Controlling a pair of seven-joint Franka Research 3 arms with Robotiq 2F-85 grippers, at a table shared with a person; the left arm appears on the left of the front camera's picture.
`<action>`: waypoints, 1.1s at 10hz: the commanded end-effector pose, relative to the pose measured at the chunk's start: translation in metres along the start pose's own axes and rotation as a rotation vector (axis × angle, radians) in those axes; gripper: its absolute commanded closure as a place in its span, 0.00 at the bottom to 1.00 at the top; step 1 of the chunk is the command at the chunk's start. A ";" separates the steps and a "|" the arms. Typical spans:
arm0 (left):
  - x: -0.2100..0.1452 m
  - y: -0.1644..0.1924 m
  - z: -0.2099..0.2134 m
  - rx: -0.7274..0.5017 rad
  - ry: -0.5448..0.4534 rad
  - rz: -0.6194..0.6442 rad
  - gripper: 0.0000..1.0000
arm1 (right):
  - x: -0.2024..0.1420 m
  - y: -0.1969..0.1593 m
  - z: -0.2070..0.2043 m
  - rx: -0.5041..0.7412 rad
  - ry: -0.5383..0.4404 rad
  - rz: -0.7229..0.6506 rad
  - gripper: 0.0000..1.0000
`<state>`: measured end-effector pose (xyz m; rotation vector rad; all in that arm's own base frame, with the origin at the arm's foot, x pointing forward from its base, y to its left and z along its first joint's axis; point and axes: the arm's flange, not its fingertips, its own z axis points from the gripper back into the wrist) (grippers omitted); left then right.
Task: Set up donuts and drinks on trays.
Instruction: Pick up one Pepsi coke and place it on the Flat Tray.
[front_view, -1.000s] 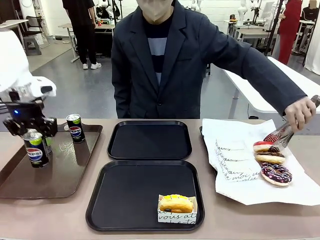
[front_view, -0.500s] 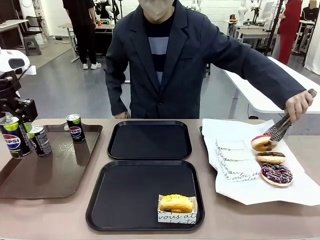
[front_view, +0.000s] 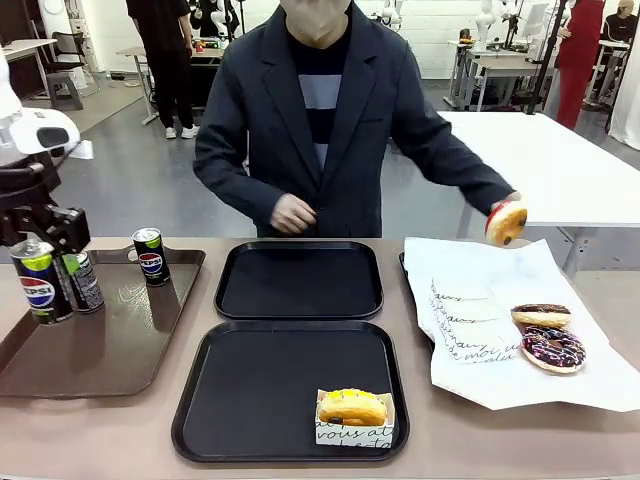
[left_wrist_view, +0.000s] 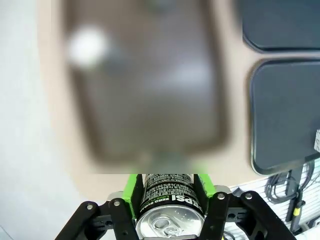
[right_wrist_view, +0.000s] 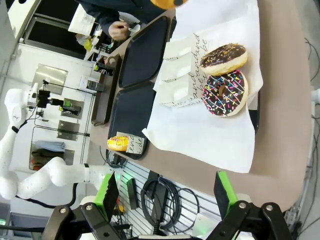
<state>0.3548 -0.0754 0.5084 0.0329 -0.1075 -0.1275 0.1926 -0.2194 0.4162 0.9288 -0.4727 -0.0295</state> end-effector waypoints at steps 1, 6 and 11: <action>-0.024 -0.050 0.000 -0.018 -0.004 -0.131 0.46 | 0.002 -0.001 0.000 0.022 -0.019 0.017 0.00; -0.050 -0.172 -0.015 0.024 -0.006 -0.339 0.46 | 0.002 -0.001 0.000 0.022 -0.019 0.017 0.00; -0.022 -0.260 -0.027 -0.075 0.054 -0.405 0.46 | 0.002 -0.001 0.000 0.022 -0.019 0.017 0.00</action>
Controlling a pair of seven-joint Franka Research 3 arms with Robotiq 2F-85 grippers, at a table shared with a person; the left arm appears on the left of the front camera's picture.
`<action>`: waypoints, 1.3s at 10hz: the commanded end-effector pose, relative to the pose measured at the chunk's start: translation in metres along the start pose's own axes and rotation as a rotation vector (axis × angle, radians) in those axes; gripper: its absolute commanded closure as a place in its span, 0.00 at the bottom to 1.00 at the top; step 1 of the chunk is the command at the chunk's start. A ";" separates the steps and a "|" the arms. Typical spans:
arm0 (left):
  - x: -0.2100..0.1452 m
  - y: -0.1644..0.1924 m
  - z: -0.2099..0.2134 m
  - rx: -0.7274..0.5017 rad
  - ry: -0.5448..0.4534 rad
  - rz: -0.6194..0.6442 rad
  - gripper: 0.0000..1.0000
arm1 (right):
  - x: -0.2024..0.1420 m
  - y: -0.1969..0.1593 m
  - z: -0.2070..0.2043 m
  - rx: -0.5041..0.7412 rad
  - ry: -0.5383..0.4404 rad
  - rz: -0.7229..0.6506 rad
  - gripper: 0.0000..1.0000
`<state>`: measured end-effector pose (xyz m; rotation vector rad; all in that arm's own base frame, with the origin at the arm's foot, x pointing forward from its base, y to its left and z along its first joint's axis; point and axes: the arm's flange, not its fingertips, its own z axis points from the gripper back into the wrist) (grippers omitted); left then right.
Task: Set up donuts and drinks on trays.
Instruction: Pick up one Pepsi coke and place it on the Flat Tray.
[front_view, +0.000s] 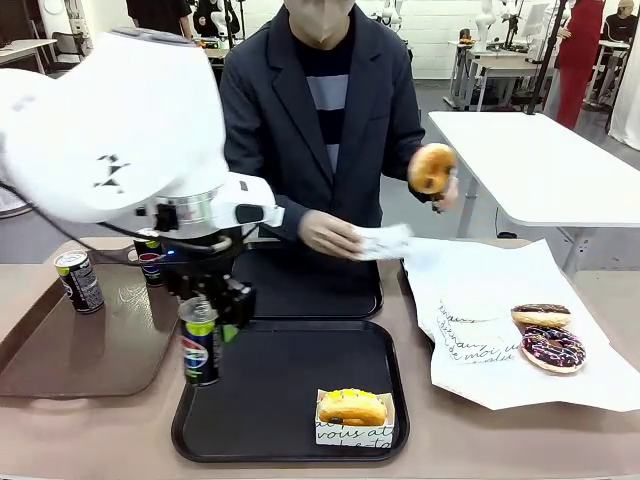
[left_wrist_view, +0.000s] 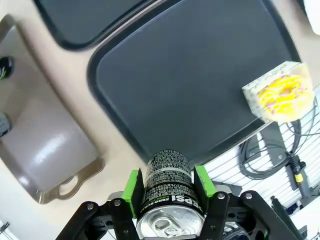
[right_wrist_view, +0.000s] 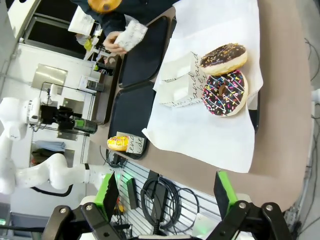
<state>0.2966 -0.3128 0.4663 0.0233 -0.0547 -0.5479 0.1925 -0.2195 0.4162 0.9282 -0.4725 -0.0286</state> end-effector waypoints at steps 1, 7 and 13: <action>0.028 -0.019 -0.004 -0.060 0.005 0.014 0.46 | 0.002 -0.001 0.000 0.022 -0.019 0.016 0.00; -0.017 0.057 0.005 -0.093 -0.035 -0.033 0.46 | 0.002 -0.001 0.000 0.022 -0.019 0.016 0.00; 0.022 0.017 -0.012 -0.058 0.042 0.001 0.46 | 0.002 -0.001 0.000 0.022 -0.019 0.016 0.00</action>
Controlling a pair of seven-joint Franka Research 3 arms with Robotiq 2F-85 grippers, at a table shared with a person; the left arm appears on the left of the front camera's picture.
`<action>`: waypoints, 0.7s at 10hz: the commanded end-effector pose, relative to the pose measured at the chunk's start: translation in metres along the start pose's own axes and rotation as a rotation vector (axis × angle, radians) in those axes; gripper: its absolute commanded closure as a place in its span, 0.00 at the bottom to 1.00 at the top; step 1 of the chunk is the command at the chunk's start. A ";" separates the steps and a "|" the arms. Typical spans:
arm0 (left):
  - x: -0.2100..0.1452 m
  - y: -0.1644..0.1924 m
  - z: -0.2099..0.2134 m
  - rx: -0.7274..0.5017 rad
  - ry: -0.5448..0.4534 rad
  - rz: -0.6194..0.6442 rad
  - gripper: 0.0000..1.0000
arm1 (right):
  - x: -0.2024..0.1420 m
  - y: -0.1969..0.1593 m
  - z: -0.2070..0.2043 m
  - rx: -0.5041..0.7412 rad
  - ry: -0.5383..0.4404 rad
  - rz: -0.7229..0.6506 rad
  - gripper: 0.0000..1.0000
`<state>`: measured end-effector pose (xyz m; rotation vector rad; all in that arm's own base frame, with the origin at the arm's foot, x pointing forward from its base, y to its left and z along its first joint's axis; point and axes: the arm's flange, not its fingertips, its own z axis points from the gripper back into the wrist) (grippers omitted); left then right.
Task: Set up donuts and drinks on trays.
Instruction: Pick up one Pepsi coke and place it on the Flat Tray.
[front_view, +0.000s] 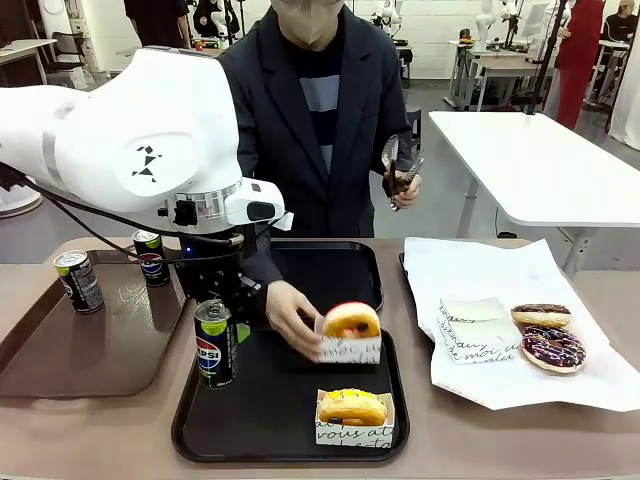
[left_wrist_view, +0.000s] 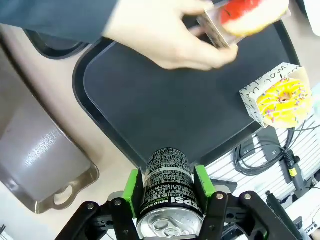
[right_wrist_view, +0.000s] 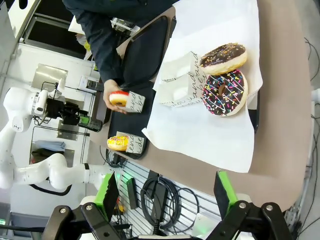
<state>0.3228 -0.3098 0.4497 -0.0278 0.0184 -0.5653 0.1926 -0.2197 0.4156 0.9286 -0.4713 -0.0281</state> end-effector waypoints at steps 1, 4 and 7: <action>0.002 0.001 0.006 0.010 -0.014 0.017 0.46 | 0.002 -0.001 0.001 0.022 -0.020 0.016 0.00; 0.002 0.001 0.006 0.010 -0.014 0.017 0.46 | 0.002 -0.001 0.001 0.022 -0.020 0.016 0.00; 0.002 0.001 0.006 0.010 -0.014 0.017 0.46 | 0.002 -0.001 0.001 0.022 -0.020 0.016 0.00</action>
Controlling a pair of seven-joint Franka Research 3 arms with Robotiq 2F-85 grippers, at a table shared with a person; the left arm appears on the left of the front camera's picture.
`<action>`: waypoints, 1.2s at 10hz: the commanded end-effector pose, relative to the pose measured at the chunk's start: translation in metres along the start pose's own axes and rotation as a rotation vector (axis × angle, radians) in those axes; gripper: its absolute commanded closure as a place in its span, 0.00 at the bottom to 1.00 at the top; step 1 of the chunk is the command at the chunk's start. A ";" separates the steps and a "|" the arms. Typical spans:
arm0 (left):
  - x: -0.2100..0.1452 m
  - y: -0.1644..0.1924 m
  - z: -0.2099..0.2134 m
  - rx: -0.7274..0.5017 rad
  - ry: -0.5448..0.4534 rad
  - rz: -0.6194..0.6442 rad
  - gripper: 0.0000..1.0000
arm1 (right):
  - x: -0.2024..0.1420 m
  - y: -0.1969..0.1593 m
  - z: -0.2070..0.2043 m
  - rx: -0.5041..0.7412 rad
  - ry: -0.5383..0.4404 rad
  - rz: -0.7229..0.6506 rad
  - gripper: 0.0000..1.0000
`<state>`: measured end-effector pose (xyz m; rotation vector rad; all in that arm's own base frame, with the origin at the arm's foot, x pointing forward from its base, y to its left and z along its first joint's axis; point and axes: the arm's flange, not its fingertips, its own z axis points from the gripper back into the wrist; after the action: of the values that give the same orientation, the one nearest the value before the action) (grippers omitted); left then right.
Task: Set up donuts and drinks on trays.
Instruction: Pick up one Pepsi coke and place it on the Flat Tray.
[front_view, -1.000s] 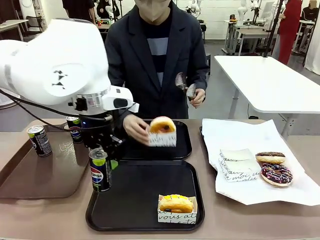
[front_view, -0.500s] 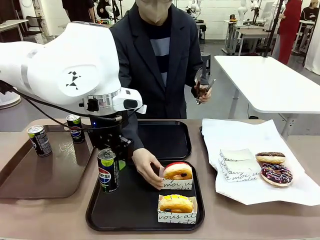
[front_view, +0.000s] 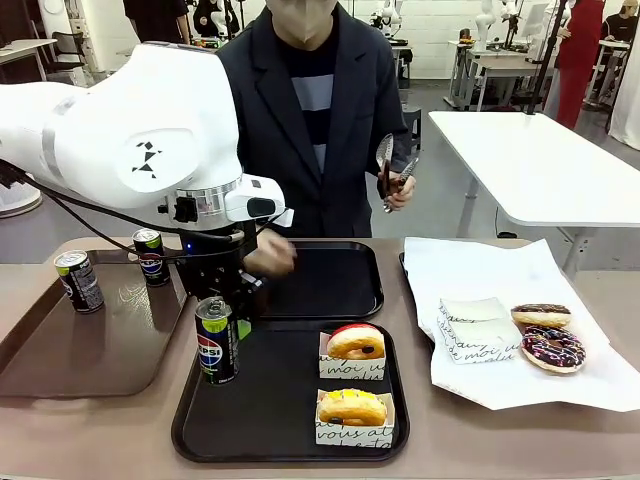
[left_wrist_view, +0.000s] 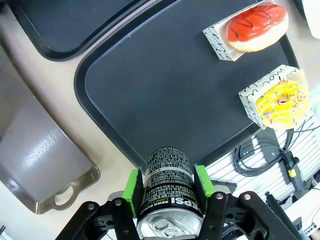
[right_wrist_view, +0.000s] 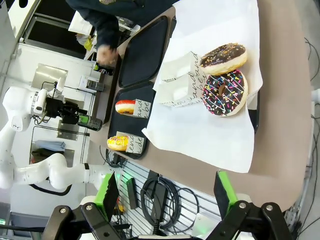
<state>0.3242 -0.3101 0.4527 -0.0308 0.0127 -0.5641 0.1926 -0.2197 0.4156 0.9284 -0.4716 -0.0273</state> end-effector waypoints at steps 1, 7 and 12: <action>0.000 0.000 0.000 0.000 0.000 0.000 0.46 | 0.002 -0.001 0.001 0.022 -0.021 0.016 0.00; 0.045 -0.017 -0.045 -0.048 -0.159 -0.080 0.46 | 0.002 -0.001 0.001 0.022 -0.021 0.016 0.00; 0.053 -0.010 -0.076 0.014 -0.151 -0.114 0.46 | 0.002 -0.001 0.001 0.022 -0.021 0.016 0.00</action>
<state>0.3600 -0.3494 0.3795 -0.0795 -0.1202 -0.6751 0.1927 -0.2197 0.4153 0.9286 -0.4712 -0.0271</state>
